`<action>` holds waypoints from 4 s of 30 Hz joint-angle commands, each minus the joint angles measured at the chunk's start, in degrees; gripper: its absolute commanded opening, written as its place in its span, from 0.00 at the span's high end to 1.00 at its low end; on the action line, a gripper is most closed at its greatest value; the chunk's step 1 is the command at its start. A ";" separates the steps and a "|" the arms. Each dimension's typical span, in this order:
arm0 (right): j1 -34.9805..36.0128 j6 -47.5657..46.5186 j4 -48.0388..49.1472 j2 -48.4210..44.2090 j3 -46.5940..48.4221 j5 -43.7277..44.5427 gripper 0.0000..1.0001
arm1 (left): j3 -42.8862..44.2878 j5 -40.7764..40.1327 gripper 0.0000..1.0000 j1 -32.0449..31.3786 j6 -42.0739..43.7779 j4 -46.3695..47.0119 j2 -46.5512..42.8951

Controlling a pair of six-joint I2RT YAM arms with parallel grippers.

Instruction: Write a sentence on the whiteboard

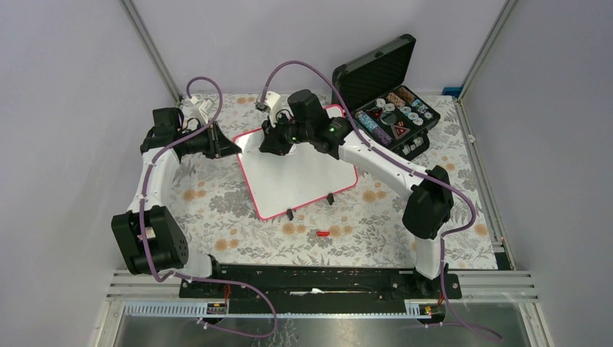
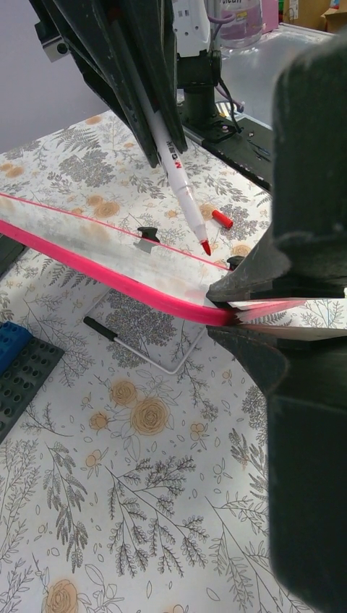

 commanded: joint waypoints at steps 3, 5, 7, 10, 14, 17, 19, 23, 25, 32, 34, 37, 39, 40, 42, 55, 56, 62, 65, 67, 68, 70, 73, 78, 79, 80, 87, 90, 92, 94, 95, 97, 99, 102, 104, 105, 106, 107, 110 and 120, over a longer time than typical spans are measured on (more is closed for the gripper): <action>0.68 -0.29 1.35 1.01 3.05 1.63 1.00 | 0.77 -2.94 1.00 -0.88 1.72 3.19 -0.51; 0.68 -0.28 1.36 1.23 2.97 1.74 1.00 | 0.65 -3.06 1.00 -0.86 1.88 3.20 -0.70; 0.68 -0.20 1.34 1.29 2.90 1.96 1.00 | 0.55 -3.17 1.00 -0.94 2.13 3.20 -0.94; 0.68 -0.09 1.39 1.51 3.13 2.09 1.00 | 0.33 -3.27 1.00 -1.08 2.24 3.20 -1.18; 0.76 0.04 1.32 2.02 3.41 2.22 1.00 | 0.36 -3.26 1.00 -1.28 2.33 3.20 -1.26; 0.76 -0.32 1.39 2.45 3.51 3.12 1.00 | 0.55 -3.26 1.00 -1.34 2.33 3.20 -1.27; 0.71 -0.75 1.39 2.63 3.52 3.78 1.00 | 0.53 -3.44 1.00 -1.42 2.33 3.20 -1.27; 0.68 -1.50 1.36 2.76 3.48 5.25 1.00 | 0.44 -3.80 1.00 -1.41 2.50 3.20 -1.35; 0.69 -1.94 1.27 2.40 3.31 6.10 1.00 | 0.49 -4.10 1.00 -1.41 2.60 3.20 -1.44; 0.05 -3.27 0.67 0.71 1.65 8.12 1.00 | 0.57 -4.76 1.00 -1.39 2.77 3.19 -1.31; -0.48 -3.40 0.73 0.21 1.01 8.24 1.00 | 0.65 -4.90 1.00 -1.40 2.86 3.20 -1.30; -1.51 -3.40 0.71 -0.52 0.35 8.25 1.00 | 0.74 -5.01 1.00 -1.42 2.86 3.20 -1.26; -1.94 -3.60 0.65 -0.93 -0.02 8.16 1.00 | 0.71 -5.01 1.00 -1.39 2.85 3.20 -1.27; -1.95 -3.66 0.73 -0.99 -0.17 8.23 1.00 | 0.78 -5.08 1.00 -1.42 2.86 3.20 -1.28; -1.96 -3.75 0.70 -1.13 -0.31 8.37 1.00 | 0.76 -5.21 1.00 -1.42 2.86 3.20 -1.28; -1.66 -4.01 -1.77 0.28 1.81 6.10 1.00 | 0.90 -5.21 1.00 -1.48 2.95 3.21 -1.27; -1.49 -4.13 -1.87 0.35 1.76 6.06 1.00 | 0.87 -5.20 1.00 -1.45 2.95 3.21 -1.25; -0.82 -4.70 -2.24 0.94 1.46 6.08 1.00 | 0.75 -5.45 1.00 -1.51 3.04 3.20 -1.44; -0.73 -4.68 -2.18 1.08 1.37 6.42 1.00 | 0.84 -5.46 1.00 -1.49 3.03 3.20 -1.44; -0.73 -4.69 -2.21 1.06 1.15 6.49 1.00 | 0.84 -5.48 1.00 -1.47 3.04 3.20 -1.44; -0.68 -4.75 -2.18 0.96 0.96 6.49 1.00 | 0.82 -5.44 1.00 -1.52 3.04 3.20 -1.44; -0.68 -4.92 -2.17 0.83 0.37 6.50 1.00 | 0.84 -5.55 1.00 -1.45 3.04 3.16 -1.36; -0.40 -5.18 -2.16 0.47 -0.62 6.51 1.00 | 0.84 -5.41 1.00 -1.48 3.04 3.21 -1.27; 0.01 -5.46 -2.12 -0.23 -2.54 6.40 1.00 | 0.71 -5.56 1.00 -1.47 3.11 3.21 -1.25; 0.01 -5.53 -2.08 -0.37 -2.82 6.40 1.00 | 0.71 -5.52 1.00 -1.46 3.12 3.21 -1.34; 0.14 -5.55 -2.14 -0.53 -3.16 6.47 1.00 | 0.68 -5.52 1.00 -1.44 3.10 3.20 -1.35; 0.67 -5.56 -1.99 -1.39 -5.52 6.52 1.00 | 0.53 -5.56 1.00 -1.51 3.14 3.23 -1.52; 1.23 -5.51 -1.29 -2.03 -7.12 6.64 1.00 | 0.51 -5.55 1.00 -1.55 3.12 3.20 -1.53; 1.66 -5.56 -1.17 -2.19 -7.86 6.69 1.00 | 0.53 -5.56 1.00 -1.47 3.17 3.20 -1.60; 2.19 -5.48 -0.91 -2.09 -8.56 6.67 1.00 | 0.54 -5.56 1.00 -1.47 3.13 3.20 -1.61; 2.33 -5.40 -0.65 -2.09 -8.74 6.67 1.00 | 0.54 -5.52 1.00 -1.47 3.12 3.20 -1.66; 2.67 -5.31 -0.53 -1.84 -8.70 6.82 1.00 | 0.49 -5.56 1.00 -1.49 3.21 3.20 -1.70; 2.78 -5.00 -0.20 -1.65 -8.20 6.84 1.00 | 0.37 -5.52 1.00 -1.47 3.21 3.20 -1.78; 3.01 -4.57 -0.31 -0.72 -6.91 6.75 1.00 | 0.40 -5.53 1.00 -1.53 3.22 3.20 -1.79; 3.12 -4.32 -0.28 -0.13 -5.82 6.76 1.00 | 0.34 -5.55 1.00 -1.48 3.21 3.20 -1.79; 3.14 -4.19 -0.31 0.10 -5.34 6.75 1.00 | 0.31 -5.54 1.00 -1.47 3.21 3.20 -1.79; 3.21 -4.03 -0.29 0.35 -4.87 6.71 1.00 | 0.28 -5.62 1.00 -1.49 3.21 3.20 -1.79; 3.25 -3.90 -0.27 0.57 -4.40 6.63 1.00 | 0.31 -5.63 1.00 -1.54 3.21 3.23 -1.79; 3.47 -3.89 -0.36 1.01 -3.53 6.67 1.00 | 0.38 -5.68 1.00 -1.51 3.21 3.23 -1.71; 3.81 -3.97 -1.69 -0.54 -2.18 5.31 1.00 | 0.52 -5.81 1.00 -1.47 3.04 3.20 -1.53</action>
